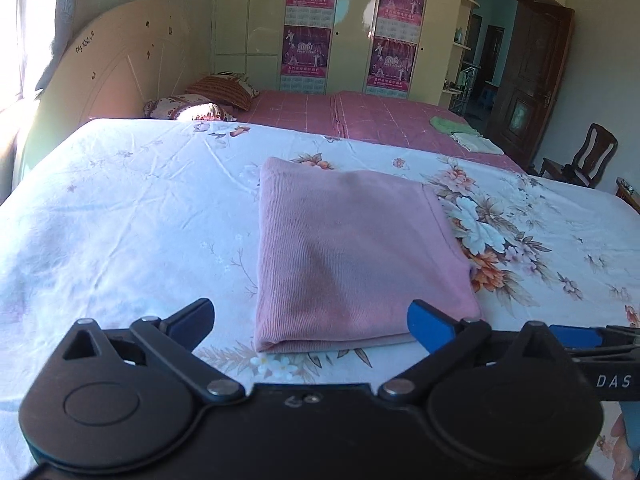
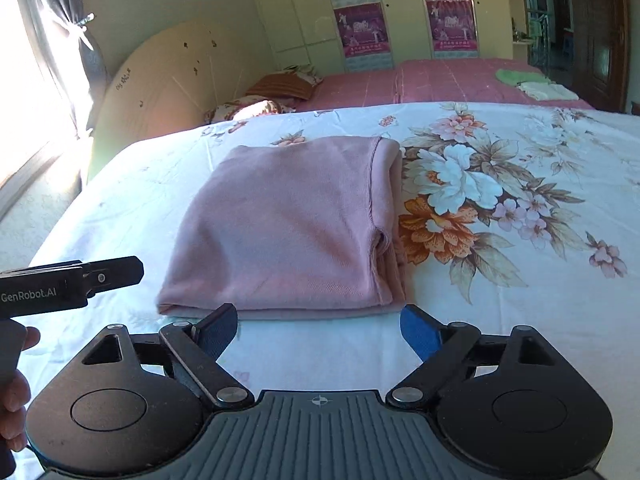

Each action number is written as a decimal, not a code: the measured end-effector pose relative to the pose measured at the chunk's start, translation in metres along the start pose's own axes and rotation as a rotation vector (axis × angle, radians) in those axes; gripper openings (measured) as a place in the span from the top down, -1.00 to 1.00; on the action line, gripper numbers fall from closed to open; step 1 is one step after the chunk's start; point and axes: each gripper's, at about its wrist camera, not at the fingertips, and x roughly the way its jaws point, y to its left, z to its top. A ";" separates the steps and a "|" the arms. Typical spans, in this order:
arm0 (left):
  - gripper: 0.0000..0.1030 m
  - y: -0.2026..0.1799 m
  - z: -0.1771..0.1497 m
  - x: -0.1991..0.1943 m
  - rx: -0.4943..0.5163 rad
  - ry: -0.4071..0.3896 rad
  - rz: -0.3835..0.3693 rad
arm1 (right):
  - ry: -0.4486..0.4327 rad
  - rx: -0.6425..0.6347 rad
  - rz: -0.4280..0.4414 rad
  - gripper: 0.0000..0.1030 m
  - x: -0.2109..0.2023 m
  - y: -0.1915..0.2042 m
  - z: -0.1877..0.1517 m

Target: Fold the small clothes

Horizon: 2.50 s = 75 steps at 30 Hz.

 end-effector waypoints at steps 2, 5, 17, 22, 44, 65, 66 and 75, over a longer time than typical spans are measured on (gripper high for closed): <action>-0.99 -0.007 -0.003 -0.023 0.005 -0.026 0.015 | 0.012 0.017 0.037 -0.70 -0.019 0.001 -0.005; -0.99 -0.023 -0.010 -0.060 0.028 -0.063 0.028 | -0.011 -0.004 0.065 -0.70 -0.057 0.005 -0.016; -0.99 -0.065 -0.065 -0.176 -0.029 -0.134 0.030 | -0.318 -0.185 -0.089 -0.99 -0.220 0.045 -0.078; -0.99 -0.074 -0.082 -0.208 -0.024 -0.158 0.061 | -0.383 -0.204 -0.115 -0.99 -0.262 0.050 -0.096; -0.99 -0.084 -0.097 -0.237 -0.057 -0.182 0.194 | -0.410 -0.210 -0.098 -0.99 -0.280 0.054 -0.106; -0.99 -0.092 -0.091 -0.243 -0.037 -0.164 0.223 | -0.383 -0.214 -0.098 -0.99 -0.277 0.050 -0.108; -0.99 -0.092 -0.091 -0.243 -0.037 -0.165 0.222 | -0.384 -0.213 -0.100 -0.99 -0.277 0.050 -0.107; -0.99 -0.093 -0.088 -0.242 -0.041 -0.156 0.213 | -0.378 -0.210 -0.109 -0.99 -0.275 0.047 -0.104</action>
